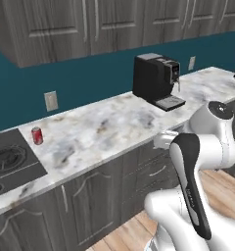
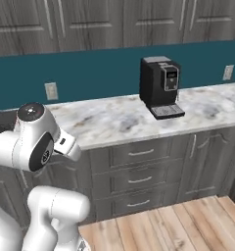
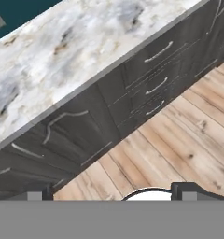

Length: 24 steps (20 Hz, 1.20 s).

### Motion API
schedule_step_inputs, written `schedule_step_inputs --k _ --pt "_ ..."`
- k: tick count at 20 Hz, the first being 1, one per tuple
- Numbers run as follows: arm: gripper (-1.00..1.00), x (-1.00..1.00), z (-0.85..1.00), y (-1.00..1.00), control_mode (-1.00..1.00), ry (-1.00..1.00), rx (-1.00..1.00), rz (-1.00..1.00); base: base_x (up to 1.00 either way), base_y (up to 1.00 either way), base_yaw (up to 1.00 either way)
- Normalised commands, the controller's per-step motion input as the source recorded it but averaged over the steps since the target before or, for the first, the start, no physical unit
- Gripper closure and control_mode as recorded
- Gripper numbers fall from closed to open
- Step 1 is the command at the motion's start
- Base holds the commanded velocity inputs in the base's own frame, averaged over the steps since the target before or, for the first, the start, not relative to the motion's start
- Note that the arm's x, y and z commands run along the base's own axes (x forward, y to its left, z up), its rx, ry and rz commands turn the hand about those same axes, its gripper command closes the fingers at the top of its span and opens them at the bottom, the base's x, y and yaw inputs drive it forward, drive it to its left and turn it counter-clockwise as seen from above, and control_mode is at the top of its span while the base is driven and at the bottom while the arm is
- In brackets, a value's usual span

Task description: Four empty soda cans are scattered around the kitchen. Gather all the cans and cluster them next to the stove for recycling.

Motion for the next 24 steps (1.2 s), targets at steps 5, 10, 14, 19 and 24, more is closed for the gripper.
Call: schedule_step_inputs --k 5,10,14,19,24 --pt "-1.0 0.0 0.0 0.0 1.0 0.0 0.0 0.0 -0.21 0.0 -0.42" --pt "-1.0 0.0 0.0 0.0 1.0 0.0 0.0 0.0 -0.17 0.0 -0.4" --pt "-1.0 0.0 0.0 0.0 1.0 0.0 0.0 0.0 -0.16 -0.04 -0.43" --pt "-1.0 0.0 0.0 0.0 1.0 0.0 0.0 0.0 -0.15 -0.03 -0.45" --pt "-1.0 0.0 0.0 0.0 1.0 0.0 0.0 0.0 -0.18 -0.09 -0.42"
